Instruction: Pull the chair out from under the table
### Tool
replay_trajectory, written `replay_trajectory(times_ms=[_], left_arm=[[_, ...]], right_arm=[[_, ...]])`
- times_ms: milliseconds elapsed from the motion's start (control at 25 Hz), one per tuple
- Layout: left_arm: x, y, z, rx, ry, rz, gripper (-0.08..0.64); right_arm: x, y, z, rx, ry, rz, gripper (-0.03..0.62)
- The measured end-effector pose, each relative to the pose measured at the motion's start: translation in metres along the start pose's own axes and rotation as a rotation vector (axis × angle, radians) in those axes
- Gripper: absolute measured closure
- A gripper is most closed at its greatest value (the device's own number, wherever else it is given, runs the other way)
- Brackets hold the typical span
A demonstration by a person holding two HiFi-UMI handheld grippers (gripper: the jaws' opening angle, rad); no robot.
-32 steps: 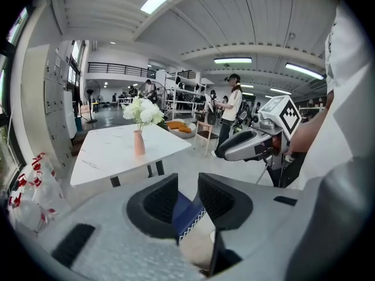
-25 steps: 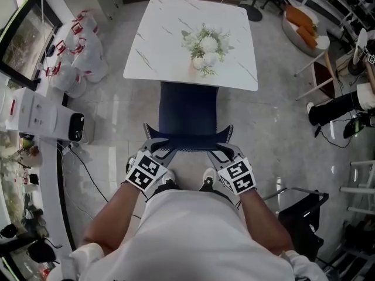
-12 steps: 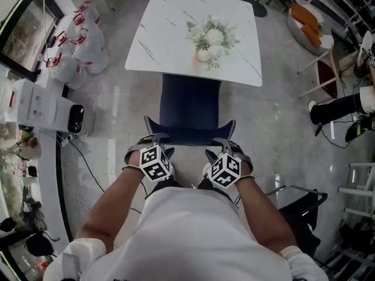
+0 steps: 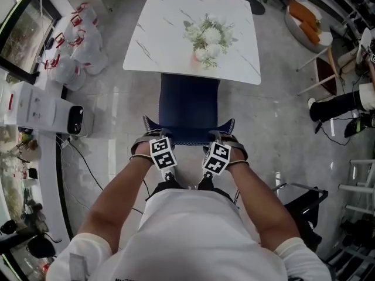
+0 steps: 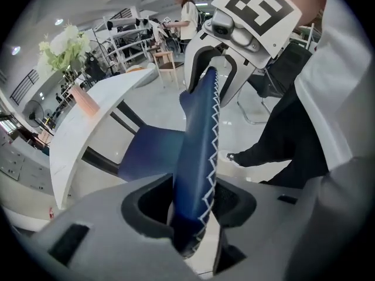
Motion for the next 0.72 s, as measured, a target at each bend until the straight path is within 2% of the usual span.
replay_trajectory(times_ms=[160,400,600,720], left_arm=[[-0.004,0.0,0.007,-0.012,0.026,-0.031,0.383],[-0.004,0.001,0.017,-0.045,0.075,-0.024,0.382],[-0.003,0.001,0.018,-0.049,0.117,-0.013,0.394],[-0.002,0.001,0.018,-0.043,0.135,-0.019,0.397]], right_arm=[[0.002,-0.002,0.012,-0.028,-0.016,-0.007,0.337],[0.0,-0.002,0.027,-0.076,0.003,-0.051,0.339],[0.002,-0.001,0.028,-0.086,0.013,-0.08,0.421],[0.002,-0.001,0.028,-0.086,0.017,-0.077,0.44]])
Point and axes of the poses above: the fingertips, and each gripper's own axes: z forward along the fingers, x to its right, y out of its underside, the point moved 7 cm from there along -z, backward along the fingers, and after that the axes turned 5 degrees about -y, right-handed, at the moved point
